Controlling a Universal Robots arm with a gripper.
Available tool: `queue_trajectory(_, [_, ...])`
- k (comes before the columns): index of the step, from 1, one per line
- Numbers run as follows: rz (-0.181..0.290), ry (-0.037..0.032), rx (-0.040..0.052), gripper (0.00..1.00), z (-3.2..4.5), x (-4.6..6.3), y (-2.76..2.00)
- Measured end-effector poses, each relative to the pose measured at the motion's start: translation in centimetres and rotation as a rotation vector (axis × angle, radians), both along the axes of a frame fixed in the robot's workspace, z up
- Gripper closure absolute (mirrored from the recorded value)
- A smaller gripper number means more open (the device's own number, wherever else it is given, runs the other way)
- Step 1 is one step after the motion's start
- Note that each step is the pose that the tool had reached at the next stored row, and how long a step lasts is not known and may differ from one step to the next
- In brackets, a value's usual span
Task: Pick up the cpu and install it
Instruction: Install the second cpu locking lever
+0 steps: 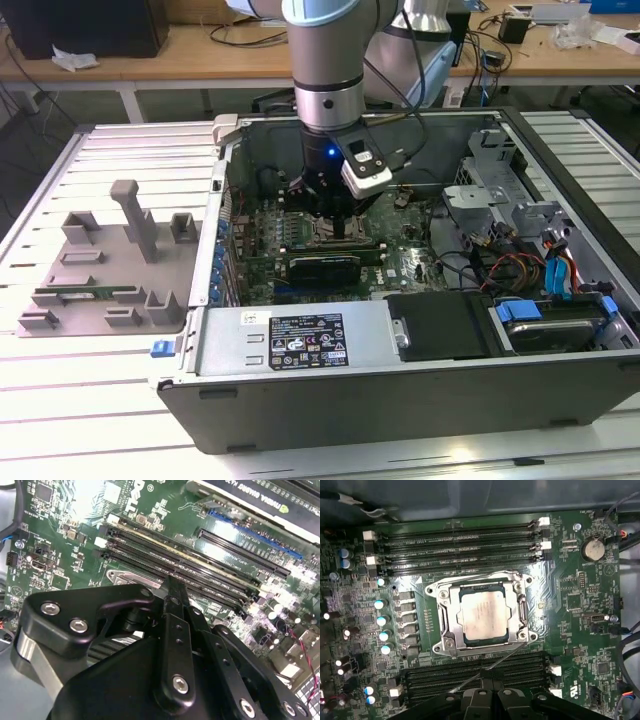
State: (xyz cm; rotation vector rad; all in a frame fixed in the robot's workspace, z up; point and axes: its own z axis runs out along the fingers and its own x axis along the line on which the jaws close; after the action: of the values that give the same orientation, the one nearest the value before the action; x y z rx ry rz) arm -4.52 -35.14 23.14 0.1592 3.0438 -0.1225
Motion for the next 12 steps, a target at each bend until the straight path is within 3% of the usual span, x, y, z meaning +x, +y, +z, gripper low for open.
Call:
queue_trajectory(4, [0.008,0.0001,0.0021,0.89,-0.05,0.00,-0.03])
queue_trajectory(5, [0.010,0.0002,0.0072,0.89,-0.05,0.00,-0.05])
queue_trajectory(7, [0.026,0.0000,0.0458,0.89,-0.07,0.00,-0.04])
queue_trajectory(12, [0.070,0.0010,0.0491,0.89,-0.13,-0.01,-0.14])
